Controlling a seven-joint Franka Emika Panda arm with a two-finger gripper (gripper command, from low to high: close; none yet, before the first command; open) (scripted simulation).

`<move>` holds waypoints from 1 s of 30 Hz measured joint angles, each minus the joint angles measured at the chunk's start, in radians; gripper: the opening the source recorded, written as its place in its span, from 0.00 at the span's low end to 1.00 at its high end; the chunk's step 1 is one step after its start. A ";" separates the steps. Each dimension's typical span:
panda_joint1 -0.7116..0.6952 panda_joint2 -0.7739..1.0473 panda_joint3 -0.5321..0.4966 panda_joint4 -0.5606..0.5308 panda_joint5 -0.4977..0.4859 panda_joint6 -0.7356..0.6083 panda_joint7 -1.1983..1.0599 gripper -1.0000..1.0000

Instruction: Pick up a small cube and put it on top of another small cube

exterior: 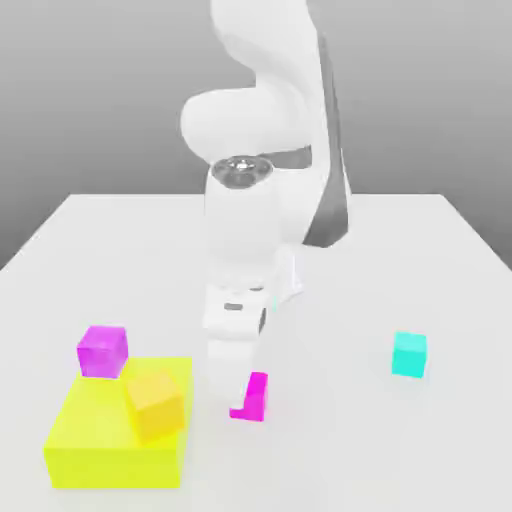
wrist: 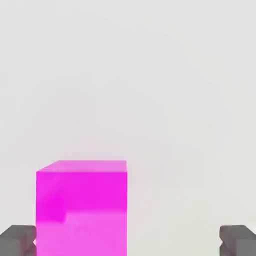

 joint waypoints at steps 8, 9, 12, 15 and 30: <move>-0.137 0.094 0.182 0.010 0.161 0.079 -0.114 0.50; -0.158 0.106 0.209 0.010 0.174 0.091 -0.122 0.50; -0.222 0.144 0.285 0.007 0.204 0.126 -0.138 0.50; -0.257 0.167 0.328 0.003 0.215 0.148 -0.141 0.00; -0.107 0.064 0.135 0.008 0.100 0.053 -0.072 0.00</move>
